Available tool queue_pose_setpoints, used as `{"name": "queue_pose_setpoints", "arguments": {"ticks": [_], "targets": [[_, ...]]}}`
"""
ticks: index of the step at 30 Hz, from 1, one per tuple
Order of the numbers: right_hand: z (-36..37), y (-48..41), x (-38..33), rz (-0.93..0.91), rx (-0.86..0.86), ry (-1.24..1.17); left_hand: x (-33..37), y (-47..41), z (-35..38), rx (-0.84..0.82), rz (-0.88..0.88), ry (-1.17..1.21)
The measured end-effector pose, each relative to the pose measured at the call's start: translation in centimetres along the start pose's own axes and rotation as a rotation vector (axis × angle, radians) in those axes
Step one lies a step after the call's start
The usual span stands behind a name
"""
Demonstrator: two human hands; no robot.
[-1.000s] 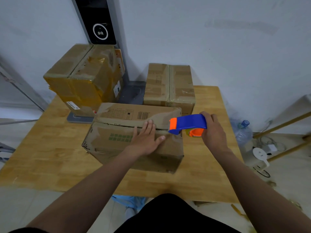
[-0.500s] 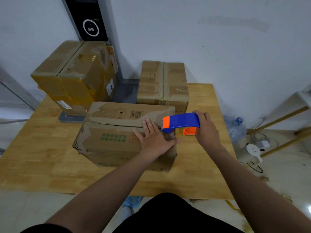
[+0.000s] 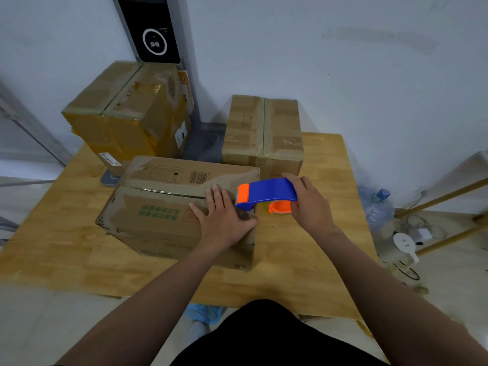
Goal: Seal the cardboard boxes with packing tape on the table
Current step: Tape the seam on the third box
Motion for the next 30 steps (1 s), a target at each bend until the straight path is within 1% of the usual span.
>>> {"name": "queue_pose_setpoints", "arguments": {"ticks": [5, 8, 13, 18, 21, 25, 30], "targets": [[2.1, -0.9, -3.3, -0.100, -0.082, 0.002, -4.3, 0.2, -0.3, 0.031, -0.053, -0.053], [2.9, -1.3, -4.6, -0.152, -0.113, 0.031, -5.2, -0.2, -0.7, 0.028, -0.062, -0.031], [3.3, -1.6, -4.0, -0.119, -0.119, 0.038, -4.6, -1.8, -1.3, 0.063, -0.078, 0.026], [2.8, -1.9, -4.3, -0.134, -0.110, 0.069, -5.1, -1.9, -1.9, 0.172, -0.051, 0.048], [2.4, -2.3, -4.5, -0.137, -0.093, 0.089, -5.0, -2.0, -1.8, 0.158, -0.035, 0.037], [2.0, -2.0, -4.7, -0.190, -0.084, 0.132, -4.9, -2.1, -1.4, 0.120, -0.033, 0.012], [1.6, -1.7, -4.0, -0.182, -0.069, 0.164, -4.6, -2.1, -1.3, 0.092, -0.025, -0.026]]}}
Point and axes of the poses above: each hand's wrist, its own y-axis away from the middle knuckle, its own z-axis out of the palm, x = y × z, the point moved 9 cm from there along -y, towards the middle knuckle, and after that the axes turned 5 degrees about -y, right-handed, at the moved point
